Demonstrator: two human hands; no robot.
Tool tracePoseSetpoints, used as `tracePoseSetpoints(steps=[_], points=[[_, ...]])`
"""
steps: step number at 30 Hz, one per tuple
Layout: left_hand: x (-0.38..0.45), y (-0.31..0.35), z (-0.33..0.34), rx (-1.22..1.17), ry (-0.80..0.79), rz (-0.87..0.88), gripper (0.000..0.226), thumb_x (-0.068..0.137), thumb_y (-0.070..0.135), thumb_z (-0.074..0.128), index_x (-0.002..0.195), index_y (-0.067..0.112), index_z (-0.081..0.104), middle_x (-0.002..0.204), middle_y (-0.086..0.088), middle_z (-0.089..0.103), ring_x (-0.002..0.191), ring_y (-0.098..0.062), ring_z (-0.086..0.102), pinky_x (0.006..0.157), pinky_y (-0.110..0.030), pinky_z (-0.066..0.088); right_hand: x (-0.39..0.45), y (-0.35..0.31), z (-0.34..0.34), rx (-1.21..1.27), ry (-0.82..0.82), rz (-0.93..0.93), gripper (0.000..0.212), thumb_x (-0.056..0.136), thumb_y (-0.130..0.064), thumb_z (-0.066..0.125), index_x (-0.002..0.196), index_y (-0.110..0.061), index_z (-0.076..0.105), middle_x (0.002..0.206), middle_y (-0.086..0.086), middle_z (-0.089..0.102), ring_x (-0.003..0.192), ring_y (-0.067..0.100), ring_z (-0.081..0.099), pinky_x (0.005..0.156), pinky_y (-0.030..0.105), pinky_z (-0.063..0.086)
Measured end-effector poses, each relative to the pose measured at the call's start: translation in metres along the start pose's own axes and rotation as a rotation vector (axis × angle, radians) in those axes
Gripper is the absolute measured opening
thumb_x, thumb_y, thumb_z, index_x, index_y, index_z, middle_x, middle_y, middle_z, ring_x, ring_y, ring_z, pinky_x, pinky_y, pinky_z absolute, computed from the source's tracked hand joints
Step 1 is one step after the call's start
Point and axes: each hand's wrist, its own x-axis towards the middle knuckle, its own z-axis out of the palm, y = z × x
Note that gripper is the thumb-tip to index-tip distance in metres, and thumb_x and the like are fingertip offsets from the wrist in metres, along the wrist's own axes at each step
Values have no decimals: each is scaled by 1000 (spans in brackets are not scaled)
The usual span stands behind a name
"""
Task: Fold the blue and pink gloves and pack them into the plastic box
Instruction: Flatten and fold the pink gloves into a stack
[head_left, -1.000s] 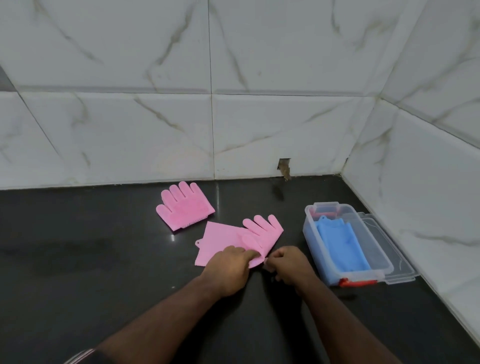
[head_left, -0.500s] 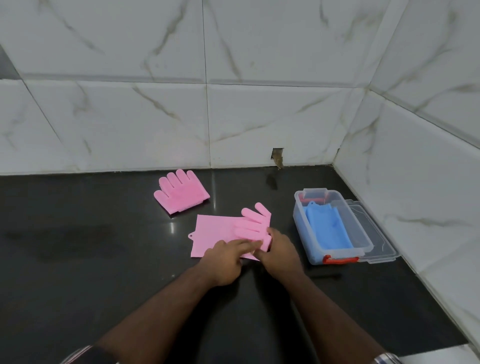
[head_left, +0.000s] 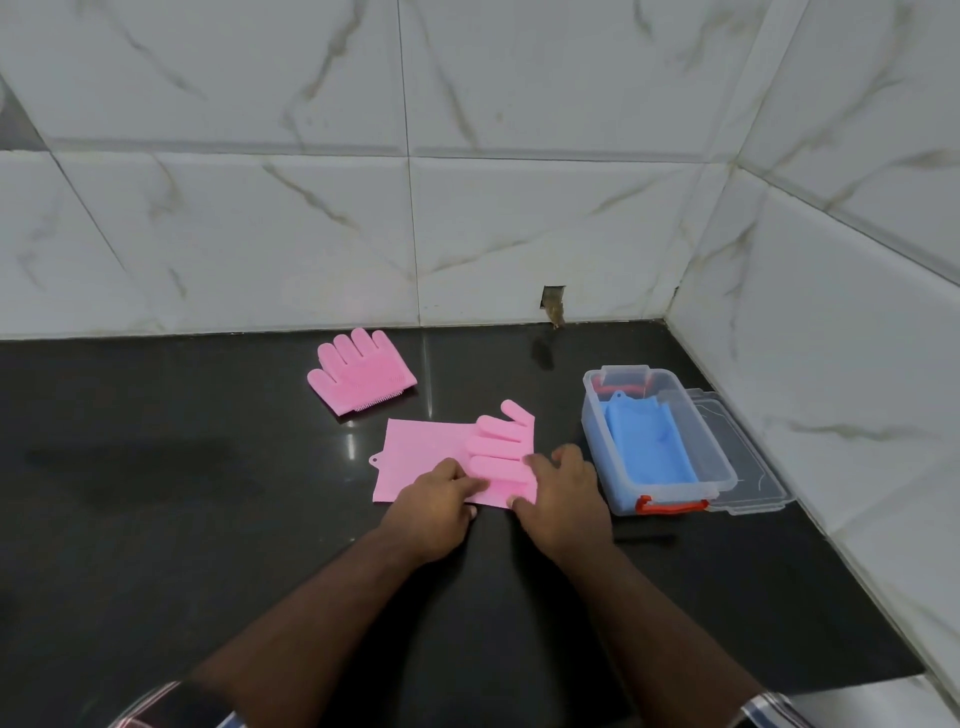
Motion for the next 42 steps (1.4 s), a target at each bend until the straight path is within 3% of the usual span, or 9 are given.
tracePoseSetpoints(steps=[5,13,17,20,25,29,33,38,42], points=[[-4,0,1,12,-23,-24,45,97,30,53,142,28,54,122,-1,48,112,-23,57,94,-39,49,0,-1,5,-84,-13,-205,33,94,-47,53,117,-28,68,142,-1,44,127,18,39,101,38,42],[-3,-3,-18,29,-52,-25,37,96,25,54,131,28,64,127,4,58,119,-19,57,100,-35,47,3,-10,1,92,-75,162,78,92,-45,58,154,-19,18,152,10,34,136,27,38,107,41,42],[-4,-17,-37,112,-33,-53,31,92,27,58,122,27,67,124,3,65,117,-21,57,99,-37,48,-5,-9,-2,-69,-19,134,66,91,-46,57,149,-25,33,154,9,30,139,29,33,109,44,37],[-9,-29,-50,217,-84,-66,29,88,38,64,116,29,64,118,6,61,112,-18,56,92,-35,48,-12,-6,-2,-77,57,38,47,93,-42,56,138,-26,50,139,4,48,124,21,49,100,36,46],[-14,-33,-55,284,-149,-80,20,92,37,58,104,23,63,112,1,63,102,-20,60,85,-34,50,-14,-13,2,169,-188,28,26,95,-36,59,116,-23,66,104,-5,69,90,8,62,85,27,54],[-21,-17,-53,269,-196,-93,19,91,32,53,97,19,65,105,-2,68,98,-22,62,80,-31,48,-5,-18,1,261,-211,35,46,94,-29,62,138,-22,54,137,-2,60,122,15,57,104,32,44],[-28,12,-50,-261,-424,-78,21,90,29,62,91,12,74,90,-2,77,78,-10,69,80,-23,53,3,-22,-4,283,-255,-17,63,94,-23,59,152,-28,33,158,-2,34,145,22,34,116,42,31],[-11,-6,-55,-32,-99,-19,25,92,17,55,108,20,73,110,5,71,102,-16,65,94,-32,51,1,-20,-8,211,-144,108,49,96,-31,59,143,-29,47,150,-3,46,135,19,46,111,38,38],[0,-28,-54,164,-62,-6,38,92,14,53,126,26,66,128,3,61,118,-20,57,101,-40,49,-14,-28,-2,169,-144,-4,41,94,-43,58,132,-27,57,135,-5,58,118,15,57,101,33,46]])
